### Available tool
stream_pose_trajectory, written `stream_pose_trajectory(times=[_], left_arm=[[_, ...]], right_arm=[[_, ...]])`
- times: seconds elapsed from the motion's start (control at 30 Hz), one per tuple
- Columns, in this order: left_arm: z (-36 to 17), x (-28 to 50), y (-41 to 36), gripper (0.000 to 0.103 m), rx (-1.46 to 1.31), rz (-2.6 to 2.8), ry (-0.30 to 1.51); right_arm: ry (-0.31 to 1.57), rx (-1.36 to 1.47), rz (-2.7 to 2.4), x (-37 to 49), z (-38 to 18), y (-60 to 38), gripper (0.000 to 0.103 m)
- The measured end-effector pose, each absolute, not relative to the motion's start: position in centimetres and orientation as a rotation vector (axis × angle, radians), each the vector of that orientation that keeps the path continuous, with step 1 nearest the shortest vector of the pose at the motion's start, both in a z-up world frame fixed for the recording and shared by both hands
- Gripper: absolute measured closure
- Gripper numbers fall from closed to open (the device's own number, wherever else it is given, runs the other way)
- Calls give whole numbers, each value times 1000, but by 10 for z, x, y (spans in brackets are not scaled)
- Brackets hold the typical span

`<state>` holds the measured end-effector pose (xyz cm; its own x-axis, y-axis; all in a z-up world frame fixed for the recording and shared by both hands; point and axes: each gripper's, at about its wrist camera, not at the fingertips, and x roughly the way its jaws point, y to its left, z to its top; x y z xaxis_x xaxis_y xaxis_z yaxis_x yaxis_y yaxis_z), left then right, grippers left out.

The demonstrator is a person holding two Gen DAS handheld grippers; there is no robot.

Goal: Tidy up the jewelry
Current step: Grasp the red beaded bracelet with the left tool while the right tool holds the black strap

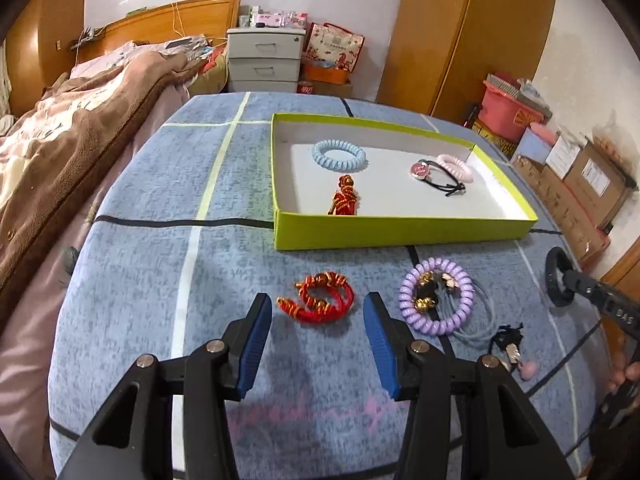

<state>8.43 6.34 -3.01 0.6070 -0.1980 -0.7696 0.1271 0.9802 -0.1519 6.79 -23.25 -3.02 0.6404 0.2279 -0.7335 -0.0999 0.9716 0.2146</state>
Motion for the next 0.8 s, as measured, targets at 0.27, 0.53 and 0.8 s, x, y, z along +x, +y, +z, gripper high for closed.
stream_pose_trajectory(times=[0.27,0.53,0.8], left_arm=[[-37,88,57,53,-47,-161,918],[-38,87,57,68,-36,-162,916],[-38,85,65,84,-72,-166,915]], right_arm=[[860,149,207,71,-32,-224,88],[861,144,216,73,-32,-219,88],[858,144,209,72,-31,-219,88]])
